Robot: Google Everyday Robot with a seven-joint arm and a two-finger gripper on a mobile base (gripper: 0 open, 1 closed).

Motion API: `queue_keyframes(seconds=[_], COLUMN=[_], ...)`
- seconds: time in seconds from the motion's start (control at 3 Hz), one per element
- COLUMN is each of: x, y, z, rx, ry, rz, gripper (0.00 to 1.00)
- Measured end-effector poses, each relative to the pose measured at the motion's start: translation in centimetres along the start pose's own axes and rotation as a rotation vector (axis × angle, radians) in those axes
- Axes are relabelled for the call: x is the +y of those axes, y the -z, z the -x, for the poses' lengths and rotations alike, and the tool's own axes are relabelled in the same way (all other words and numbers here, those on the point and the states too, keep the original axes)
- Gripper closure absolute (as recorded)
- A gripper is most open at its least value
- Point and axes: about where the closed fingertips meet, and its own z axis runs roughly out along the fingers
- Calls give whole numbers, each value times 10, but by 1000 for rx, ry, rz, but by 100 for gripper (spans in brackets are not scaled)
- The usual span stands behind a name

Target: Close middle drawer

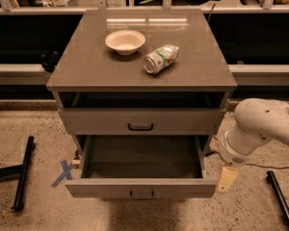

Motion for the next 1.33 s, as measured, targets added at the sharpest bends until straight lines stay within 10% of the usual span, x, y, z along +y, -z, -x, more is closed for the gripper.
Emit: queue_keyframes(seconds=[1.33], x=[30], y=[-158], z=[-60], rx=[216], ry=[-49], rz=[105], gripper=[100])
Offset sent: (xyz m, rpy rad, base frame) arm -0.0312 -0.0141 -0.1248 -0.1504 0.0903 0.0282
